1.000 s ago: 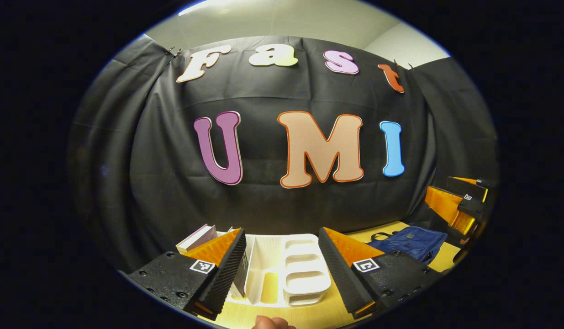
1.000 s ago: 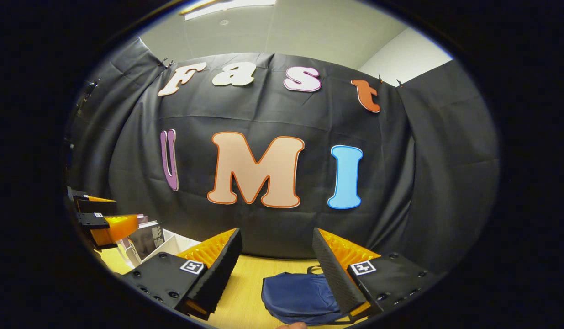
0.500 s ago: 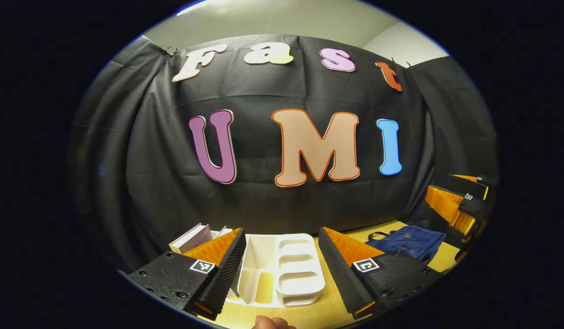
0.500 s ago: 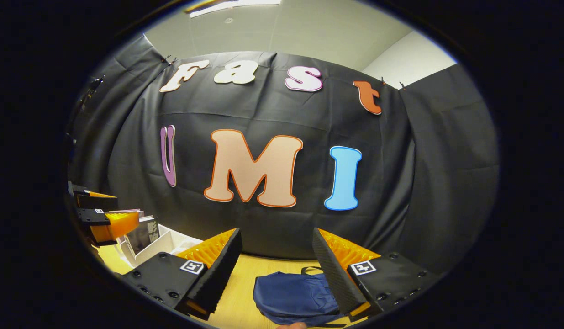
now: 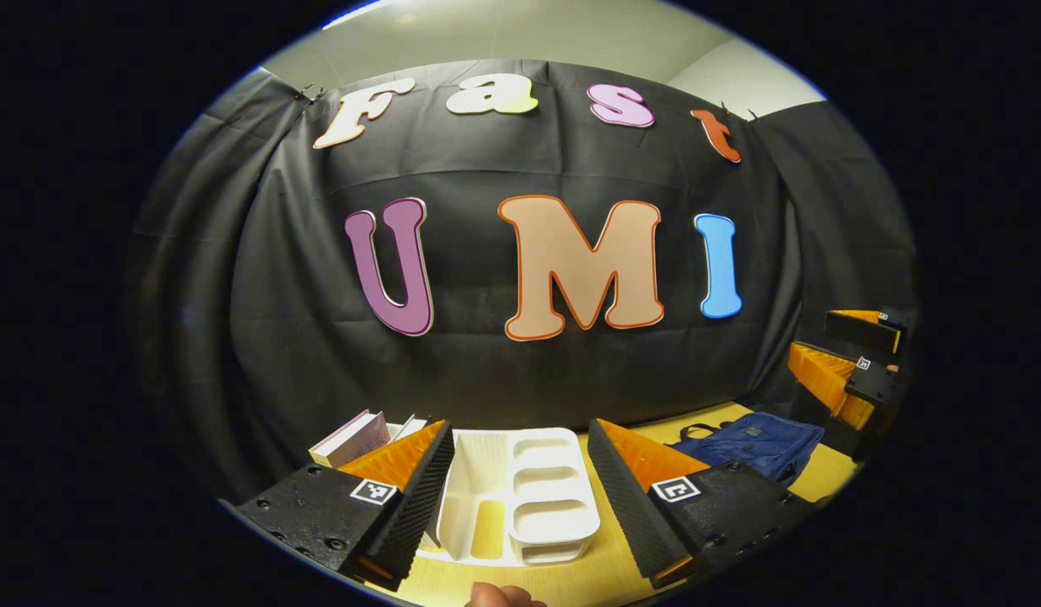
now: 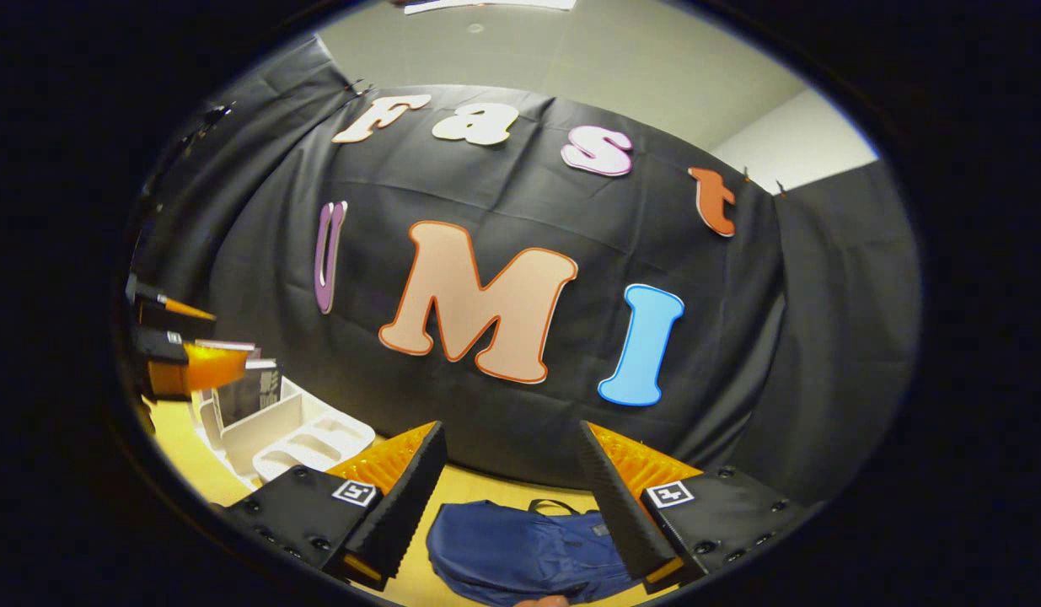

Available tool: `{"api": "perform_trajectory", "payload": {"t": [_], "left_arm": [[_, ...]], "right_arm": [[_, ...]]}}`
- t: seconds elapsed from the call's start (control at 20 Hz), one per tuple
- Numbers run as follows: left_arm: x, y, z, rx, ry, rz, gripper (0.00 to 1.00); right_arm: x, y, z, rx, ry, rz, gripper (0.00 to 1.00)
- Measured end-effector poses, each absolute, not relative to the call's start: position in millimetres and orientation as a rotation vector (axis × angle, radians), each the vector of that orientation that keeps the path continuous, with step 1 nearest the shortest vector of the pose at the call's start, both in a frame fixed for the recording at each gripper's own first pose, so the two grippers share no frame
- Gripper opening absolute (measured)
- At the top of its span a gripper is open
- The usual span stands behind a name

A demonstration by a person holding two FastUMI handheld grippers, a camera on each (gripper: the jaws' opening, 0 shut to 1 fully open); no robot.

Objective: Open the schoolbag, grab two books from the bookshelf and put them into the schoolbag.

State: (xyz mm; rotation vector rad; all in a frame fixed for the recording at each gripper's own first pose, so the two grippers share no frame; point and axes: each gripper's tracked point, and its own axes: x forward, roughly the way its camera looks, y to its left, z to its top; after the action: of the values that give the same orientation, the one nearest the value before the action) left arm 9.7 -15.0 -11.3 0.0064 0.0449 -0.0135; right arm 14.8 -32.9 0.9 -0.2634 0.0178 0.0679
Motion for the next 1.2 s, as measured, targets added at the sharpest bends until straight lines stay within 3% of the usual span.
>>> {"api": "perform_trajectory", "payload": {"t": [0.05,0.2,0.4,0.45,0.55,0.6,0.65,0.85,0.9,0.95,1.15,1.2], "left_arm": [[11,-16,-12,0.01,0.051,-0.015,0.93],[13,-11,-15,0.016,0.059,-0.004,0.93],[13,-6,-19,0.019,0.072,0.02,0.94],[13,-4,-20,0.019,0.077,0.028,0.93],[13,-1,-21,0.022,0.082,0.042,0.93],[12,0,-21,0.026,0.083,0.048,0.94],[12,2,-19,0.03,0.082,0.053,0.97],[12,6,-21,0.037,0.087,0.067,0.94],[10,6,-21,0.037,0.088,0.071,0.94],[10,8,-20,0.039,0.09,0.079,0.93],[6,13,-22,0.04,0.099,0.098,0.94],[5,13,-23,0.038,0.103,0.1,0.93]], "right_arm": [[16,-37,-5,-0.304,0.03,0.081,0.99],[19,-46,-39,-0.461,0.113,0.145,0.87],[14,-53,-105,-0.705,0.208,0.259,0.87],[11,-55,-120,-0.751,0.226,0.29,0.96],[7,-53,-151,-0.848,0.266,0.359,0.97],[5,-54,-168,-0.894,0.285,0.396,0.92],[1,-57,-187,-0.951,0.316,0.43,0.97],[3,-70,-269,-1.106,0.414,0.573,0.94],[5,-75,-285,-1.134,0.448,0.592,0.9],[8,-78,-296,-1.156,0.468,0.604,0.98],[23,-77,-319,-1.198,0.483,0.608,0.97],[27,-73,-324,-1.212,0.488,0.616,0.92]]}}
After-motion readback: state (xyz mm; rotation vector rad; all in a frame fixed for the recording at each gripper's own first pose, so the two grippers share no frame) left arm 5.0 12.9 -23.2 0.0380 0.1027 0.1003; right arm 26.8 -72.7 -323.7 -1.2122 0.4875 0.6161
